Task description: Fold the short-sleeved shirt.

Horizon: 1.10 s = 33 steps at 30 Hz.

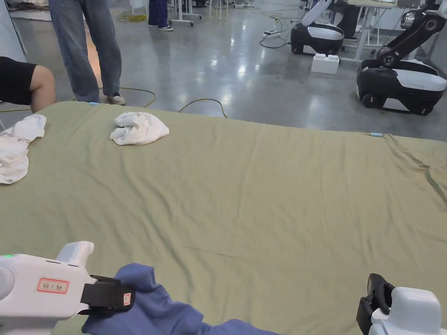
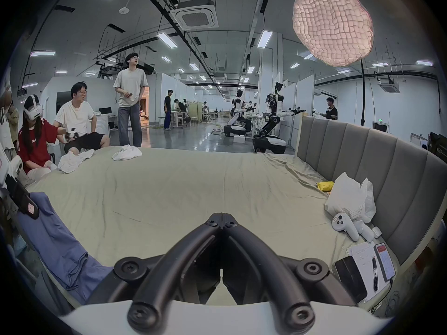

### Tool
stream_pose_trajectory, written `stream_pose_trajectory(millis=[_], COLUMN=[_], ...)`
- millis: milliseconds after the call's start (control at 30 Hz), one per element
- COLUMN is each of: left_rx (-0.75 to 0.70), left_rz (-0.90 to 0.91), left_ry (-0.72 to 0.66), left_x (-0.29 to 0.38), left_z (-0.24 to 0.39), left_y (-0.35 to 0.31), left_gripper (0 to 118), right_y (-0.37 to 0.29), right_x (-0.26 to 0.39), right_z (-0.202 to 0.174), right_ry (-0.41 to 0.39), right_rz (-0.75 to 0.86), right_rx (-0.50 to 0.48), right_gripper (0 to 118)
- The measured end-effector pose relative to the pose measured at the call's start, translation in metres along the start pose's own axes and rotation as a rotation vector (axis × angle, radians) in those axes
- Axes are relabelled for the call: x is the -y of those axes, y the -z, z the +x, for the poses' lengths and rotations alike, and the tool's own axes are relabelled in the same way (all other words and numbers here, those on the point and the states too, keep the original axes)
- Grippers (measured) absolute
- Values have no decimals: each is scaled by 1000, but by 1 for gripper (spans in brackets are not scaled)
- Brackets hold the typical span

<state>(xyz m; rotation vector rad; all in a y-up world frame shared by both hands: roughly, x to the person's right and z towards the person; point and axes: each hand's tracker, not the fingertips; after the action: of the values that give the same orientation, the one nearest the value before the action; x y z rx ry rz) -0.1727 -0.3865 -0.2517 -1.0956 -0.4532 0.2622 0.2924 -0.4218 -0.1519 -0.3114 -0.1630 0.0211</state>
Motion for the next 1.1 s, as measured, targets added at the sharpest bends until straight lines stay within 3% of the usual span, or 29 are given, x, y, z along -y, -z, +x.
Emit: stream_pose_trajectory(millis=[367, 800, 1033, 1100], left_rx=[-76, -80, -47, 4], left_rz=[-144, -223, -218, -210], left_ry=[237, 187, 161, 123], left_x=[10, 54, 67, 63], left_z=[142, 198, 192, 188], left_y=[72, 176, 180, 173], left_gripper=[16, 16, 16, 23], right_y=[0, -5, -4, -4], right_x=[6, 11, 14, 15], right_z=[7, 19, 18, 17], right_ry=[12, 28, 28, 28], right_rz=[-12, -24, -32, -35], right_rx=[6, 36, 33, 31], right_gripper=[0, 0, 0, 0])
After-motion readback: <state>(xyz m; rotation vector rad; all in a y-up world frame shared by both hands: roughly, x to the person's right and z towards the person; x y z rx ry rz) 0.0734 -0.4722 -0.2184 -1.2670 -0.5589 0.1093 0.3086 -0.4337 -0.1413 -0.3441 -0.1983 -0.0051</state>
